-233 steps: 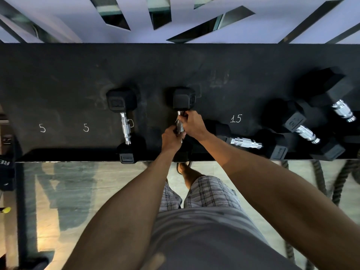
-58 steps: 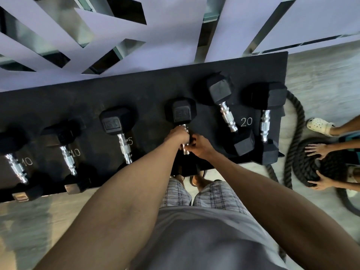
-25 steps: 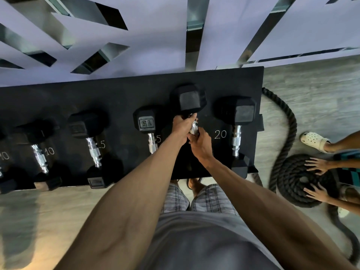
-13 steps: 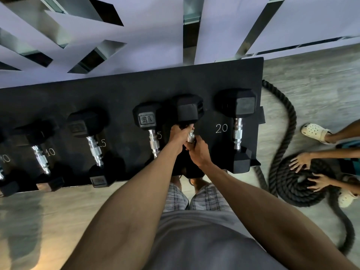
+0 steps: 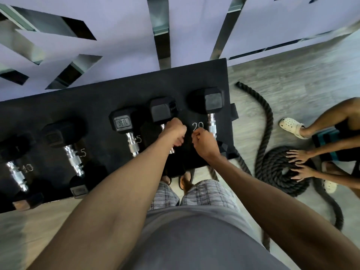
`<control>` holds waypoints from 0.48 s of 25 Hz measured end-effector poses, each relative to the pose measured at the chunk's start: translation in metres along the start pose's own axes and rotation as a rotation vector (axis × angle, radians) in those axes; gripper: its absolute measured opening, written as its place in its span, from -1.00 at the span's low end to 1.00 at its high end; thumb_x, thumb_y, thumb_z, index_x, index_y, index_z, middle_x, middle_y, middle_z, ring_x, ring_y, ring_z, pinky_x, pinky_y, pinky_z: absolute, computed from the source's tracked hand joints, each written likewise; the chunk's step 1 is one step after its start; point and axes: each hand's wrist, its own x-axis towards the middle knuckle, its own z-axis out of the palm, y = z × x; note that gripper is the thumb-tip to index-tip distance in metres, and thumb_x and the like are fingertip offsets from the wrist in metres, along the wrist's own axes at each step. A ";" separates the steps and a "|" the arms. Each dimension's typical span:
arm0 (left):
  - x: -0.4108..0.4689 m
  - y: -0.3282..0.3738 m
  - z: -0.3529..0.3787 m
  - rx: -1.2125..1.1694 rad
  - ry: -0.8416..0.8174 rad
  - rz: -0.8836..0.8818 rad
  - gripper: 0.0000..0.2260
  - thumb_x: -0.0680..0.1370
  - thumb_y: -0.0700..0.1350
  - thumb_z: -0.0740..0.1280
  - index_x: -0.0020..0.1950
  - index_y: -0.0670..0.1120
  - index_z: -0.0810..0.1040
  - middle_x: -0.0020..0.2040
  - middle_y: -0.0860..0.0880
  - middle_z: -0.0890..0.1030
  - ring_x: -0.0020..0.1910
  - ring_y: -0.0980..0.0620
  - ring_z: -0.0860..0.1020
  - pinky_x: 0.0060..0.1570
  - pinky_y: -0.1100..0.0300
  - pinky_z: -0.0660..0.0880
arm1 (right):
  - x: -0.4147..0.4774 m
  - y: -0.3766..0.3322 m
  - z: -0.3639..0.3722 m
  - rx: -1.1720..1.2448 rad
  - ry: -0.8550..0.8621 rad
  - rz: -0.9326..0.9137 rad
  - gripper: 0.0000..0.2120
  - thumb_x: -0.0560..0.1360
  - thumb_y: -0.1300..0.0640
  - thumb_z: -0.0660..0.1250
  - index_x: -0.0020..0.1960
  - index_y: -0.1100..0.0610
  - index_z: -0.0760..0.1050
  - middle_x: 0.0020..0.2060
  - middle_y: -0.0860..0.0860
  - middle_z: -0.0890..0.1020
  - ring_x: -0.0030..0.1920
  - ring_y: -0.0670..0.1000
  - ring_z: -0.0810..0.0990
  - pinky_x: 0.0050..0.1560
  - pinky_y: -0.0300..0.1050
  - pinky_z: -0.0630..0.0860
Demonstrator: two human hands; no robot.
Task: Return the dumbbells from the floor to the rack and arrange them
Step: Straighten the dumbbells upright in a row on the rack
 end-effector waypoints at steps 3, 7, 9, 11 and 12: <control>0.006 0.026 0.031 -0.165 -0.021 0.157 -0.74 0.55 -0.05 0.28 -0.02 -0.24 0.62 -0.09 -0.18 0.67 -0.11 -0.10 0.63 0.04 0.05 0.59 | 0.005 0.024 -0.026 0.002 0.197 0.063 -0.82 0.55 0.04 0.25 0.05 0.13 0.47 -0.03 0.08 0.63 -0.01 0.11 0.60 0.00 0.05 0.57; 0.020 0.046 0.066 -0.448 0.029 0.187 -0.78 0.48 -0.04 0.41 -0.29 -0.13 0.54 -0.26 -0.09 0.58 -0.24 0.03 0.49 -0.17 0.17 0.40 | 0.019 0.060 -0.029 0.088 0.167 0.146 -0.59 0.48 -0.02 0.37 0.20 0.16 0.36 0.14 0.13 0.51 0.15 0.14 0.49 0.16 0.06 0.49; 0.029 0.051 0.074 -0.638 0.049 0.127 -0.80 0.40 -0.07 0.48 -0.16 -0.21 0.63 -0.12 -0.15 0.68 -0.16 -0.01 0.59 -0.11 0.16 0.50 | 0.029 0.062 -0.026 0.213 0.014 0.186 -0.53 0.46 0.04 0.41 0.27 0.21 0.34 0.17 0.16 0.55 0.18 0.15 0.53 0.12 -0.05 0.46; 0.038 0.052 0.076 -0.804 0.001 0.065 -0.67 0.35 -0.12 0.51 0.04 -0.26 0.64 0.00 -0.18 0.69 -0.04 -0.10 0.65 0.04 0.09 0.59 | 0.039 0.059 -0.021 0.261 -0.082 0.205 -0.57 0.49 0.10 0.38 0.26 0.25 0.35 0.13 0.16 0.60 0.14 0.15 0.56 -0.01 -0.14 0.39; 0.040 0.054 0.077 -0.877 -0.033 0.043 -0.65 0.37 -0.17 0.51 0.10 -0.28 0.62 0.03 -0.19 0.68 -0.02 -0.11 0.65 0.03 0.08 0.60 | 0.043 0.059 -0.018 0.266 -0.088 0.203 -0.61 0.51 0.12 0.36 0.24 0.27 0.35 0.09 0.16 0.60 0.12 0.16 0.57 -0.07 -0.19 0.33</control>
